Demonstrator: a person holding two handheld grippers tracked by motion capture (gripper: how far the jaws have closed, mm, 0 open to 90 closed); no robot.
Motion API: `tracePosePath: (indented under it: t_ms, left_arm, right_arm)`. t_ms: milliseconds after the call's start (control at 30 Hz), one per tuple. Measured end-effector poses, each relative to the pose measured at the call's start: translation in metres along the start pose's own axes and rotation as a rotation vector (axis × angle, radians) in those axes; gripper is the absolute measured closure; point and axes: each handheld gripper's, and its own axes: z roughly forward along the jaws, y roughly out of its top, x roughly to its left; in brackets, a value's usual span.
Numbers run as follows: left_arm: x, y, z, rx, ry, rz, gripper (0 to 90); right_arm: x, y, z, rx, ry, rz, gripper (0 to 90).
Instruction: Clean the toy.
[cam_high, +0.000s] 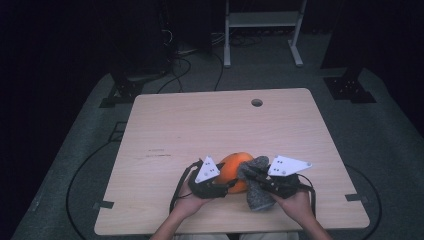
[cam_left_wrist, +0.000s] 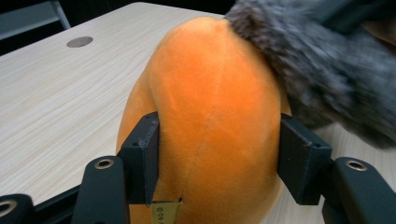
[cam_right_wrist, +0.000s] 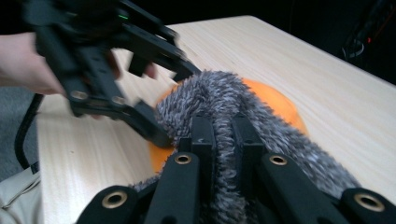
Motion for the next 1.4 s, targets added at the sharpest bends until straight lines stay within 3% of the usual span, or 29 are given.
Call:
tracePosePath:
  t_ms: [133,233,333,433,500,667,733,767,867,967,1133,1200,1300,1400]
  left_arm:
    - [-0.001,0.001,0.0,-0.003,0.01,0.011,38.8]
    - [-0.007,0.003,0.002,0.003,0.027,0.057,38.9]
    - [-0.02,0.005,0.005,0.03,0.051,0.148,38.9]
    - [-0.027,0.005,0.005,0.031,0.047,0.203,39.1]
    - [-0.025,0.006,0.003,0.013,0.033,0.178,40.1]
    - [-0.018,0.008,-0.003,-0.014,0.02,0.126,40.5]
    - [-0.018,0.009,-0.004,-0.01,0.022,0.127,40.8]
    - [-0.018,0.01,-0.004,-0.012,0.018,0.126,40.9]
    - [-0.014,0.011,-0.008,-0.034,-0.004,0.092,41.0]
    - [-0.01,0.01,-0.011,-0.036,-0.018,0.067,41.1]
    - [-0.008,0.008,-0.011,-0.03,-0.018,0.066,41.2]
    - [-0.008,0.01,-0.012,-0.018,-0.022,0.076,41.3]
    - [-0.008,0.01,-0.011,-0.023,-0.027,0.068,41.3]
    - [-0.006,0.009,-0.011,-0.03,-0.036,0.052,41.4]
  right_arm:
    - [-0.014,-0.005,-0.01,0.013,-0.065,0.054,81.3]
    - [-0.008,0.003,-0.015,-0.026,-0.023,0.042,81.3]
    - [0.005,0.012,-0.01,-0.041,0.031,0.006,81.3]
    - [0.008,0.012,-0.003,-0.01,0.021,-0.01,81.3]
    - [-0.001,0.007,-0.005,-0.016,0.021,0.029,81.4]
    - [-0.021,-0.005,-0.014,-0.003,-0.054,0.106,81.4]
    - [-0.019,-0.002,-0.017,-0.031,-0.028,0.113,81.3]
    - [-0.014,0.001,-0.017,-0.045,-0.01,0.094,81.3]
    - [-0.006,0.007,-0.015,-0.047,-0.021,0.051,81.3]
    - [-0.017,-0.001,-0.013,-0.042,-0.004,0.107,81.3]
    - [-0.033,-0.02,-0.003,0.012,0.003,0.196,81.3]
    - [-0.031,-0.015,-0.007,-0.01,-0.002,0.191,81.3]
    - [-0.021,-0.003,-0.014,-0.071,0.045,0.164,81.3]
    - [-0.019,-0.004,-0.009,-0.035,0.046,0.139,81.2]
